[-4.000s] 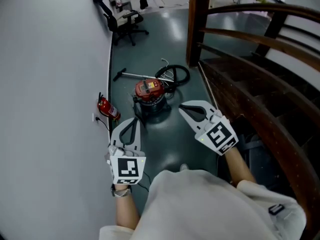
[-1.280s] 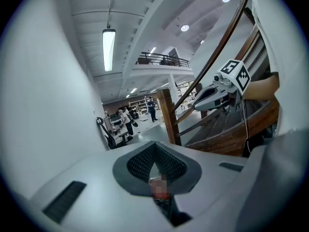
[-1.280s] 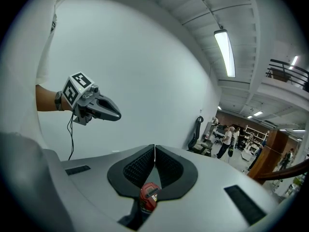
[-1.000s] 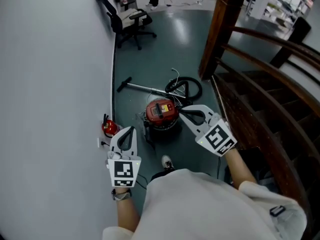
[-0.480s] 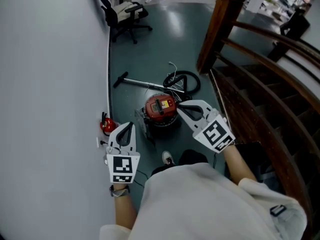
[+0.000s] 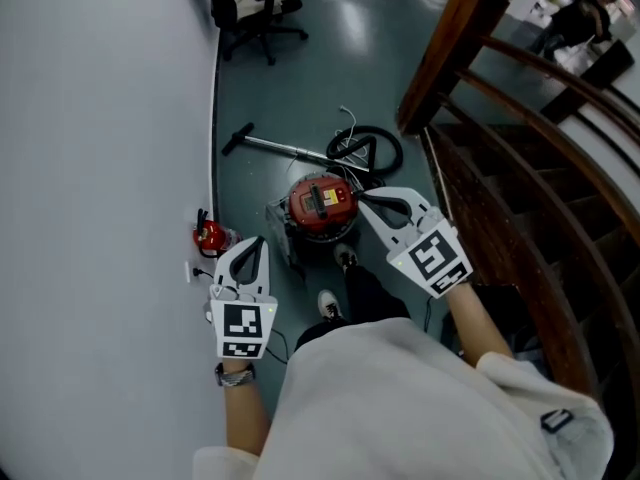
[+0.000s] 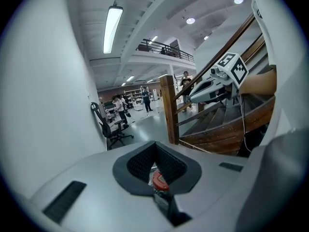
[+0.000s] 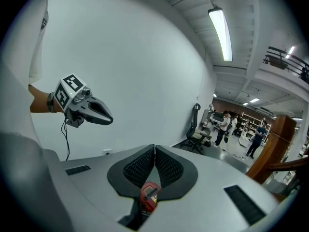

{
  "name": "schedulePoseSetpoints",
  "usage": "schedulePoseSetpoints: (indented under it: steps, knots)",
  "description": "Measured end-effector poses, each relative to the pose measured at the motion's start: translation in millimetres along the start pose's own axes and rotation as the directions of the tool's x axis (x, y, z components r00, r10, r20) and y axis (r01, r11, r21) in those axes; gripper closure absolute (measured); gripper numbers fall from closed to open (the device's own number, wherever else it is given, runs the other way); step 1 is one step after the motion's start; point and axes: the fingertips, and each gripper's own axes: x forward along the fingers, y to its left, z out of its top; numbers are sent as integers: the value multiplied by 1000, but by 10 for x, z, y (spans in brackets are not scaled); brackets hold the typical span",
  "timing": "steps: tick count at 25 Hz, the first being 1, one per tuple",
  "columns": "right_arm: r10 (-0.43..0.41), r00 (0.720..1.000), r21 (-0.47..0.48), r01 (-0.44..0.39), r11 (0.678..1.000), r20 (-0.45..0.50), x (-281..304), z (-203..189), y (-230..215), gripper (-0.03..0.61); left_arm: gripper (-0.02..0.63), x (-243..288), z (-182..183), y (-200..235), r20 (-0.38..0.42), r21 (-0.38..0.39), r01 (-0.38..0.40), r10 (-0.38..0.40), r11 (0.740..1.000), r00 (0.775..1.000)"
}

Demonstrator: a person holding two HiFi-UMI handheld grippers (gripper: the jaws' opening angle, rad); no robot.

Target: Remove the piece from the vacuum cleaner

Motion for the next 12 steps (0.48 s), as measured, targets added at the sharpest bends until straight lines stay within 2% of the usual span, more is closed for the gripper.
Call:
schedulePoseSetpoints:
  steps: [12]
  knots:
    - [106, 994, -13, -107, 994, -38, 595, -240, -237, 549, 615, 621, -247, 177, -84, -45, -16, 12, 999, 996]
